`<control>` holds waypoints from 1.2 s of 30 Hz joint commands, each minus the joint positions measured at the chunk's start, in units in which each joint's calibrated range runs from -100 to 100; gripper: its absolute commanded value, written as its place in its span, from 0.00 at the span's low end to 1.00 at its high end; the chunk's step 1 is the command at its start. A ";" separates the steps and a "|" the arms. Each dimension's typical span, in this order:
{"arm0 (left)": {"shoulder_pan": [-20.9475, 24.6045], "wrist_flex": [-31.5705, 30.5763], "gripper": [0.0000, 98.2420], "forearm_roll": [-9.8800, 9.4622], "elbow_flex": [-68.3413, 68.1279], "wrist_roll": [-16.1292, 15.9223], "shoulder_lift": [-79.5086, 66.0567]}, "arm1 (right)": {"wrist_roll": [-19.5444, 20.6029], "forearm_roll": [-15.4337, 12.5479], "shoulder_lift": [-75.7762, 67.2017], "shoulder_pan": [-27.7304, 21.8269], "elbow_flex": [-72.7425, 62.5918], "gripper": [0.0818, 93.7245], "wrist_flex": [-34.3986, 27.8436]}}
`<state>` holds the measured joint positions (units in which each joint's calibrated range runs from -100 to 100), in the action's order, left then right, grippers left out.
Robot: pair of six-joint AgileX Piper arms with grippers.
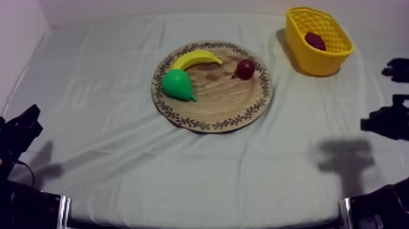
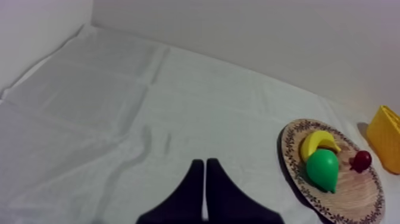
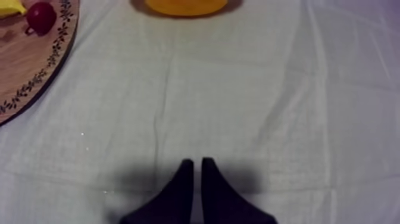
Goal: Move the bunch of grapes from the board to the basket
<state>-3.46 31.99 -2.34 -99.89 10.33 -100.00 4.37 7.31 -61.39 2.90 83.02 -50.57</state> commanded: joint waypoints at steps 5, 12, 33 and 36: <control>0.02 0.02 0.00 0.02 0.00 0.00 0.00 | -2.50 -2.53 -16.60 -0.42 4.24 0.01 1.15; 0.02 0.02 0.00 0.02 0.00 0.00 0.00 | -7.20 -5.93 -25.91 -2.79 6.31 0.01 0.69; 0.02 0.02 0.00 0.02 0.00 0.01 0.00 | -6.73 -7.52 -34.28 -3.37 13.62 0.01 2.98; 0.02 0.02 0.00 0.02 0.00 -0.01 0.00 | -7.52 -7.73 -34.28 -3.73 14.96 0.01 6.39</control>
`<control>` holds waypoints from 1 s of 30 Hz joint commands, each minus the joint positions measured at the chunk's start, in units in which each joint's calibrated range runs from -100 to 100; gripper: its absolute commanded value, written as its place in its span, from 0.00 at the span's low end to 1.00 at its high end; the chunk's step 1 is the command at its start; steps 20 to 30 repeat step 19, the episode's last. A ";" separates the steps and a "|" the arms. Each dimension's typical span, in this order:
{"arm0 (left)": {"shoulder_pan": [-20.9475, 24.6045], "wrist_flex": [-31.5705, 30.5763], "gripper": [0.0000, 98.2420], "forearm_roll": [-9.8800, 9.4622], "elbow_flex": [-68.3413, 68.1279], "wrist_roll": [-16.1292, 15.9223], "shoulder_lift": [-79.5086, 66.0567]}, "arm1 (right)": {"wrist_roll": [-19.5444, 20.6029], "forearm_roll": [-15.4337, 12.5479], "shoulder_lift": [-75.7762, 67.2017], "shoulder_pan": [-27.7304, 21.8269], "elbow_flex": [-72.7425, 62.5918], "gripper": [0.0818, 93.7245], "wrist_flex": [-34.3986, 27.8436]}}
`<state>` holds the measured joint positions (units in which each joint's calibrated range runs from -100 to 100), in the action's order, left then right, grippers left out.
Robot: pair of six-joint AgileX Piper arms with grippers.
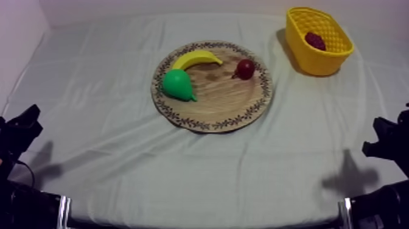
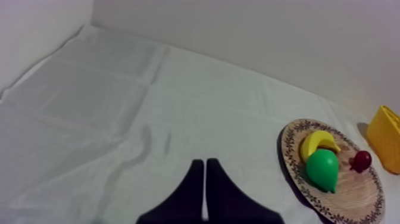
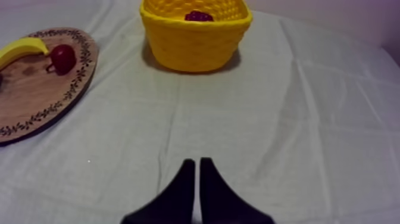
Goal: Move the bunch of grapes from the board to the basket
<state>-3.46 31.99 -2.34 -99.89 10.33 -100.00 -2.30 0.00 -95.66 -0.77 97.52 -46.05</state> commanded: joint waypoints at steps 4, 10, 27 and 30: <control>0.02 0.02 0.00 0.02 0.00 -0.03 0.00 | -1.56 -0.60 -0.01 -0.24 1.91 0.00 6.20; 0.02 0.02 0.00 0.02 0.00 0.01 0.00 | -0.14 -0.68 -0.01 -0.22 2.32 0.00 7.42; 0.02 0.02 0.00 0.02 0.00 0.00 0.00 | 0.30 -0.71 -0.01 0.28 2.37 0.00 7.58; 0.02 0.02 0.00 0.02 0.00 0.00 0.00 | 0.30 -0.71 -0.01 0.28 2.37 0.00 7.58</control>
